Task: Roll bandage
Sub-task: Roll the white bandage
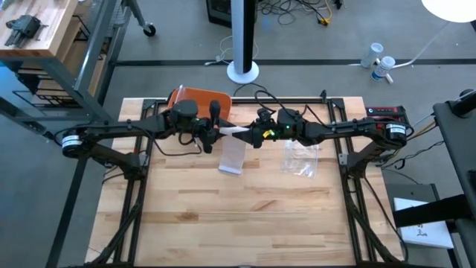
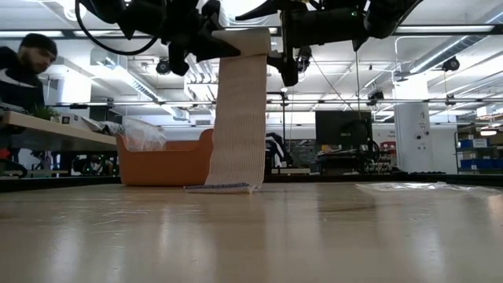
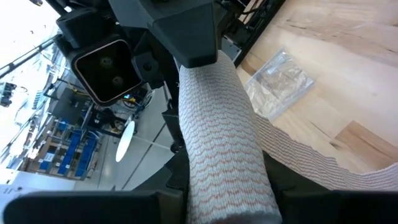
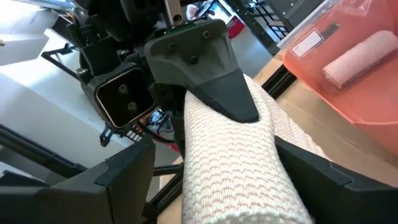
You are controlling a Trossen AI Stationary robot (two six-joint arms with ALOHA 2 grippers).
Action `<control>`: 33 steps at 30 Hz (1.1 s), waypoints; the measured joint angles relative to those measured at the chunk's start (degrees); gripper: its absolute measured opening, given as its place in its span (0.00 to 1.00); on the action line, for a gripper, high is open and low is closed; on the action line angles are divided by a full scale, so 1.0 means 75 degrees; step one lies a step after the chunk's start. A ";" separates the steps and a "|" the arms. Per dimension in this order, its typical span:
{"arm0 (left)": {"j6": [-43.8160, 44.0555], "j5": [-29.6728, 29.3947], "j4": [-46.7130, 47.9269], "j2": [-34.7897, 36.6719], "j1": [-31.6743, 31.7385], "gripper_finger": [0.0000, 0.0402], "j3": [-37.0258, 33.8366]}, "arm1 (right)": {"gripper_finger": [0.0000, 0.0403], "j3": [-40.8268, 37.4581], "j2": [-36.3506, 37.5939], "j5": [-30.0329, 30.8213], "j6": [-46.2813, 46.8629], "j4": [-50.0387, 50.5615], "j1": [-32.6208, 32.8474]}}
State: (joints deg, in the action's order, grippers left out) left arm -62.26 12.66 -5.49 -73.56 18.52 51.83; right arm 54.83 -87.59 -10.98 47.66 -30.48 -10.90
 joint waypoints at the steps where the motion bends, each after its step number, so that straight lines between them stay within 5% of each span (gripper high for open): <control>1: -0.0003 -0.0008 -0.0035 0.0002 0.0000 0.21 0.0000 | 0.73 0.0000 0.0003 0.0000 0.0029 0.0000 0.0003; 16: -0.0032 -0.0042 -0.0130 0.0050 0.0003 0.21 -0.0003 | 0.64 0.0000 0.0005 0.0063 0.0185 0.0019 0.0006; 28: 0.0501 -0.0055 -0.0059 0.0080 -0.0004 0.33 -0.0002 | 0.35 0.0000 0.0003 0.0239 -0.0037 0.0052 0.0006; 33: 0.1906 -0.0168 0.0406 0.0264 -0.0071 0.39 0.0000 | 0.27 0.0001 0.0003 0.0149 -0.0449 0.0005 0.0022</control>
State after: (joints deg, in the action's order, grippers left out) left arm -47.96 11.39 -2.44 -71.58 17.99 51.83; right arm 54.84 -87.57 -9.86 44.29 -30.44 -10.73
